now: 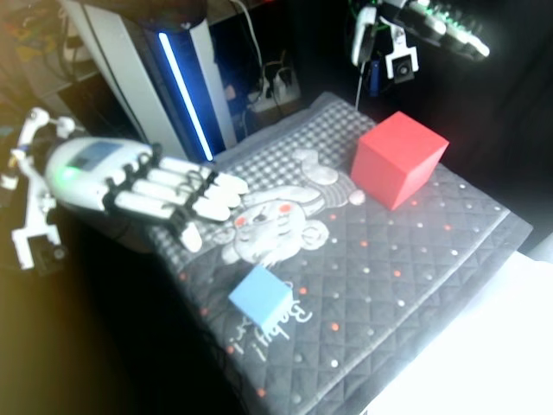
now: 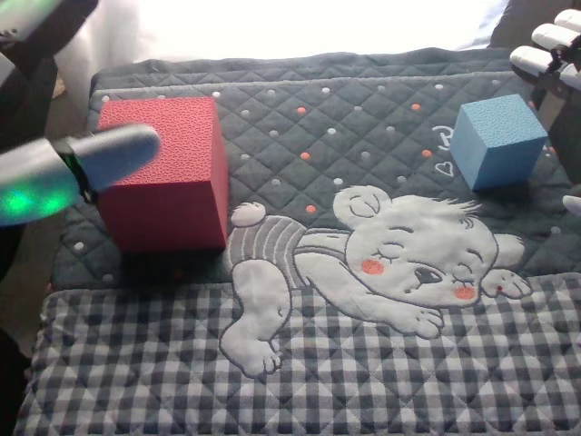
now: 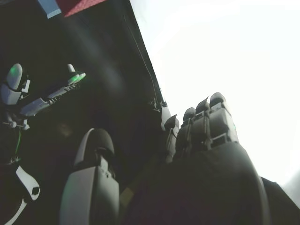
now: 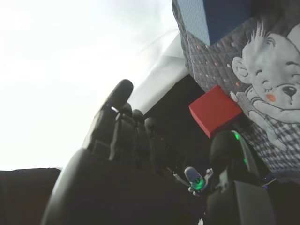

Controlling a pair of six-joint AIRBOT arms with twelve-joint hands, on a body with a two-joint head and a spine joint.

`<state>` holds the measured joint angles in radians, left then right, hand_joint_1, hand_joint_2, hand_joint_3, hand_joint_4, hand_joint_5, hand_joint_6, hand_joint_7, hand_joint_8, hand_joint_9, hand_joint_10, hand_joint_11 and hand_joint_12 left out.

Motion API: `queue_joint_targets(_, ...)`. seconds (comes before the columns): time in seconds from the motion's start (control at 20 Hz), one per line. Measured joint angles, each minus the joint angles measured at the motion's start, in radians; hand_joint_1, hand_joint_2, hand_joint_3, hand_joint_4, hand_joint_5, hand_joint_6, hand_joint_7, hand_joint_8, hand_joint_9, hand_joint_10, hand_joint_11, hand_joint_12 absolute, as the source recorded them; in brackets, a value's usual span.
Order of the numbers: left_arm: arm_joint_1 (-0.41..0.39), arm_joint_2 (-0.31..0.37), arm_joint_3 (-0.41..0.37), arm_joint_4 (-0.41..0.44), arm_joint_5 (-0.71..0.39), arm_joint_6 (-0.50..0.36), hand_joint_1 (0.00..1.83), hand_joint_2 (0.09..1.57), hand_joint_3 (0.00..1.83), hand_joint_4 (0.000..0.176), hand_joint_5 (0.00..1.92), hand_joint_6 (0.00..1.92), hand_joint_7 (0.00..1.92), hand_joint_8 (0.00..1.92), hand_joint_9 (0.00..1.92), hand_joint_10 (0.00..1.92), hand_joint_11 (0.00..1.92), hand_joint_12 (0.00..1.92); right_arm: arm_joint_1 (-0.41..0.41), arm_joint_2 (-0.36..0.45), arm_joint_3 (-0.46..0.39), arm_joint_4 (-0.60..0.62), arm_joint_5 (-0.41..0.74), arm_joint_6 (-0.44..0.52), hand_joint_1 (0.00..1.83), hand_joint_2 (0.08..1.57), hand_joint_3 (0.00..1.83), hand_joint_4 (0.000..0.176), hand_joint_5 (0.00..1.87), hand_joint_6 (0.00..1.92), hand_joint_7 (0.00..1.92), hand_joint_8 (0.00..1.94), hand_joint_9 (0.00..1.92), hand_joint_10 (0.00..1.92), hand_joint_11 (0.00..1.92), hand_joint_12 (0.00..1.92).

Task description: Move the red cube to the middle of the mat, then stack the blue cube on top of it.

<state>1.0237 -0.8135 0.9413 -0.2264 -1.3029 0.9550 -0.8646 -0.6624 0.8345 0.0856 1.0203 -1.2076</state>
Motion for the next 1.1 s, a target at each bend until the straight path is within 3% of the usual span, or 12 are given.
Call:
queue_joint_targets(0.2, -0.034, -0.049, 0.041, -0.019, 0.13, 0.003, 0.58, 0.9, 0.0, 0.174, 0.0, 0.0, 0.0, 0.0, 0.0, 0.0, 0.0, 0.0, -0.001, 0.0, 0.0, 0.009, 0.0, 0.0, 0.5, 1.26, 0.0, 0.0, 0.0, 0.0, 0.0, 0.0, 0.0, 0.0, 0.0, 1.01)
queue_joint_targets(0.45, -0.113, -0.12, 0.13, -0.072, 0.39, 0.046, 0.89, 0.83, 0.0, 0.176, 0.0, 0.0, 0.0, 0.0, 0.0, 0.0, 0.0, 0.0, -0.013, 0.0, 0.0, 0.019, 0.001, 0.0, 0.54, 1.28, 0.0, 0.0, 0.0, 0.0, 0.0, 0.0, 0.0, 0.0, 0.0, 0.85)
queue_joint_targets(0.55, -0.129, -0.14, 0.147, -0.073, 0.452, 0.046, 1.06, 0.94, 0.01, 0.143, 0.04, 0.01, 0.05, 0.02, 0.01, 0.0, 0.02, 0.01, -0.013, 0.0, 0.0, 0.023, 0.0, 0.0, 0.56, 1.27, 0.0, 0.0, 0.0, 0.0, 0.0, 0.0, 0.01, 0.01, 0.0, 0.95)
queue_joint_targets(0.6, -0.13, -0.145, 0.147, -0.07, 0.458, 0.049, 1.14, 1.01, 0.0, 0.111, 0.16, 0.0, 0.18, 0.1, 0.07, 0.3, 0.0, 0.58, -0.013, -0.001, 0.0, 0.024, 0.001, 0.0, 0.56, 1.27, 0.0, 0.0, 0.0, 0.0, 0.0, 0.0, 0.01, 0.01, 0.0, 0.95)
queue_joint_targets(0.65, -0.131, -0.144, 0.147, -0.069, 0.457, 0.048, 1.24, 1.04, 0.0, 0.092, 0.27, 0.32, 0.1, 0.81, 0.01, 1.12, 0.0, 1.45, -0.014, -0.001, 0.0, 0.026, 0.0, 0.0, 0.56, 1.26, 0.0, 0.0, 0.0, 0.0, 0.0, 0.0, 0.02, 0.01, 0.0, 0.95)
queue_joint_targets(0.7, -0.133, -0.144, 0.144, -0.069, 0.453, 0.045, 1.28, 1.06, 0.0, 0.084, 0.17, 0.9, 0.06, 1.15, 0.0, 1.4, 0.0, 1.71, -0.016, -0.001, 0.0, 0.026, 0.0, 0.001, 0.56, 1.27, 0.0, 0.0, 0.0, 0.0, 0.0, 0.0, 0.03, 0.01, 0.0, 1.07)
queue_joint_targets(0.75, -0.132, -0.143, 0.14, -0.06, 0.446, 0.042, 1.34, 1.08, 0.0, 0.104, 0.14, 1.43, 0.05, 1.35, 0.0, 1.51, 0.0, 1.84, -0.019, -0.001, 0.0, 0.026, 0.002, 0.0, 0.56, 1.27, 0.0, 0.0, 0.0, 0.0, 0.0, 0.0, 0.02, 0.01, 0.0, 1.13)
queue_joint_targets(0.8, -0.132, -0.137, 0.129, -0.05, 0.435, 0.027, 1.37, 1.1, 0.01, 0.147, 0.07, 1.73, 0.01, 1.47, 0.0, 1.57, 0.0, 1.91, -0.024, -0.001, 0.0, 0.026, 0.004, 0.0, 0.56, 1.27, 0.0, 0.0, 0.0, 0.0, 0.0, 0.0, 0.01, 0.01, 0.0, 1.14)
queue_joint_targets(0.85, -0.13, -0.114, 0.102, -0.003, 0.389, 0.017, 1.38, 1.1, 0.01, 0.159, 0.05, 1.85, 0.0, 1.59, 0.0, 1.68, 0.0, 1.92, -0.026, -0.001, 0.0, 0.034, 0.005, 0.001, 0.55, 1.29, 0.0, 0.0, 0.0, 0.0, 0.0, 0.0, 0.0, 0.0, 0.0, 1.09)
queue_joint_targets(0.95, -0.133, -0.104, 0.092, 0.025, 0.329, 0.01, 1.39, 1.13, 0.01, 0.122, 0.07, 1.75, 0.0, 1.68, 0.0, 1.77, 0.0, 1.92, -0.026, -0.001, 0.0, 0.038, 0.01, 0.0, 0.52, 1.29, 0.0, 0.0, 0.0, 0.0, 0.0, 0.0, 0.02, 0.01, 0.0, 1.09)
queue_joint_targets(1.0, -0.138, -0.104, 0.092, 0.045, 0.294, -0.006, 1.36, 1.14, 0.01, 0.133, 0.07, 1.71, 0.0, 1.66, 0.0, 1.8, 0.0, 1.92, -0.026, -0.002, 0.0, 0.039, 0.013, 0.0, 0.49, 1.3, 0.0, 0.0, 0.0, 0.0, 0.0, 0.0, 0.02, 0.01, 0.0, 1.03)
queue_joint_targets(1.1, -0.178, -0.119, 0.102, 0.079, 0.264, -0.025, 1.26, 1.16, 0.02, 0.106, 0.08, 1.58, 0.0, 1.57, 0.0, 1.78, 0.0, 1.92, -0.026, -0.005, 0.0, 0.038, 0.015, 0.0, 0.44, 1.32, 0.01, 0.0, 0.0, 0.0, 0.0, 0.0, 0.04, 0.02, 0.0, 1.02)
